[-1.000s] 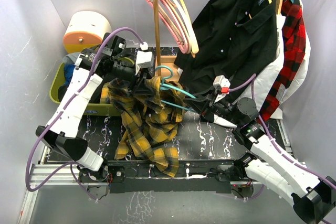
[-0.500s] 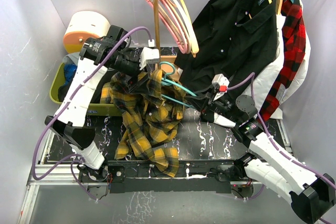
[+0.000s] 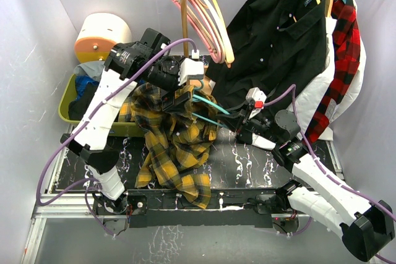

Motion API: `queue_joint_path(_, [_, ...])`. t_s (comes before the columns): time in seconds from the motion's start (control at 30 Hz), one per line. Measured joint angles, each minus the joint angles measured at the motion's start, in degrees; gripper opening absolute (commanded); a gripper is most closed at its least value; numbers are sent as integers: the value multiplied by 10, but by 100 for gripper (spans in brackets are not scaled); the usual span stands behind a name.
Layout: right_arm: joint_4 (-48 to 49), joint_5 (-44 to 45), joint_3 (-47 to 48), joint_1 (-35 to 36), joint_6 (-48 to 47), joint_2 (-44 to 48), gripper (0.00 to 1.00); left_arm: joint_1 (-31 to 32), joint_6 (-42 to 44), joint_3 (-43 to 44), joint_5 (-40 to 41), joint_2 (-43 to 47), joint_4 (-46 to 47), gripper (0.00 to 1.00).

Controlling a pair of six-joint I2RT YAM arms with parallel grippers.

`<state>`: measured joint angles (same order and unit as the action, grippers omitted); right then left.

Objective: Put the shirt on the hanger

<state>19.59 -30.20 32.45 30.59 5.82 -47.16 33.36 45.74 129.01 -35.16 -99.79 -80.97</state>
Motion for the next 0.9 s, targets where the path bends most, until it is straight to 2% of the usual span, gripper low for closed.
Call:
queue_joint_path(0.07, [0, 0, 0, 0, -1, 0, 8, 0, 0, 11, 6, -3, 1, 81])
queue_joint_path(0.2, [-1, -2, 0, 0, -4, 0, 8, -1, 3, 14, 18, -3, -1, 48])
queue_joint_path(0.23, [-1, -2, 0, 0, -5, 1, 8, -1, 4, 14, 20, -3, -1, 45])
queue_joint_path(0.33, [-3, -7, 0, 0, -9, 3, 8, -1, 12, 14, 26, -5, 4, 49])
queue_joint_path(0.37, [-4, -9, 0, 0, -10, 3, 8, -1, 14, 11, 27, -5, 7, 48])
queue_joint_path(0.4, [-5, -9, 0, 0, -10, 4, 8, -1, 17, 8, 26, -5, 10, 42])
queue_joint_path(0.43, [-6, -9, 0, 0, -10, 5, 8, -1, 20, 2, 26, -5, 12, 26])
queue_joint_path(0.5, [-8, -10, 0, 0, -11, 7, 8, -1, 24, -18, 25, -4, 19, 4])
queue_joint_path(0.53, [-12, -9, 0, 0, -13, 9, 8, -2, 32, -33, 22, -3, 26, 0])
queue_joint_path(0.67, [-44, -3, 0, -10, -19, 11, 8, -4, 55, -77, 0, 8, 19, 0])
queue_joint_path(0.9, [-27, -3, 0, -6, -19, 14, 8, -37, 55, -101, -70, 32, 45, 0])
